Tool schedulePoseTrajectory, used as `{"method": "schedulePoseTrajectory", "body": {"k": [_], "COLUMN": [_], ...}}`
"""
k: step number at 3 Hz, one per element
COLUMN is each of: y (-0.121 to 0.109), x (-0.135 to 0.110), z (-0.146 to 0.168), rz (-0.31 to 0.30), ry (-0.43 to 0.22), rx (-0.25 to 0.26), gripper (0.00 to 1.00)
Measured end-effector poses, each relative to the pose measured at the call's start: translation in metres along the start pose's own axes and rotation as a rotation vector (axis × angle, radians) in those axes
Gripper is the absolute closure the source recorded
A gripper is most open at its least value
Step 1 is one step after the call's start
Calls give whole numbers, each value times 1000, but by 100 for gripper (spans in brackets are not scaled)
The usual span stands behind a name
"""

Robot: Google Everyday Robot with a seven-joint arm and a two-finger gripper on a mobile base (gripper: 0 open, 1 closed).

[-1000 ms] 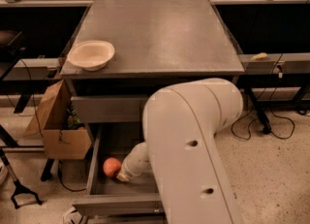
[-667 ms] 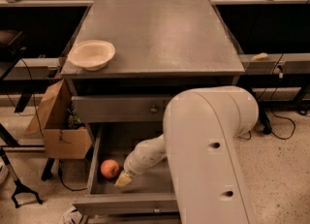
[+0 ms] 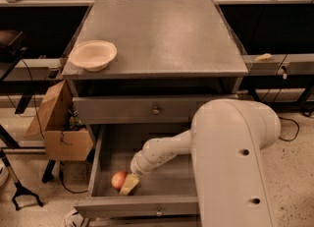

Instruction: Pick apple from middle drawer and place on counter

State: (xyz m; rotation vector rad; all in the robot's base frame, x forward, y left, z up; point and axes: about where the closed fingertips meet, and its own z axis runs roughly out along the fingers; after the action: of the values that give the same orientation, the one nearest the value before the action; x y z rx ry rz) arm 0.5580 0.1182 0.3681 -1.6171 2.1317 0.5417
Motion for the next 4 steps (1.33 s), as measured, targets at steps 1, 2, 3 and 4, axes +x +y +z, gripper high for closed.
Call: {"method": "schedulePoseTrajectory", "body": {"k": [1,2,3,4], "y": [-2,-14,-12,-6], "x": [-1,-12,-12,-6], "z": [3,-2,0,7], "rz": [7,-58,-59,-60], "ry": [-94,-140,-144,-160], "rx": [-77,-81,-89,-119], "gripper": [0,0,0,0]}}
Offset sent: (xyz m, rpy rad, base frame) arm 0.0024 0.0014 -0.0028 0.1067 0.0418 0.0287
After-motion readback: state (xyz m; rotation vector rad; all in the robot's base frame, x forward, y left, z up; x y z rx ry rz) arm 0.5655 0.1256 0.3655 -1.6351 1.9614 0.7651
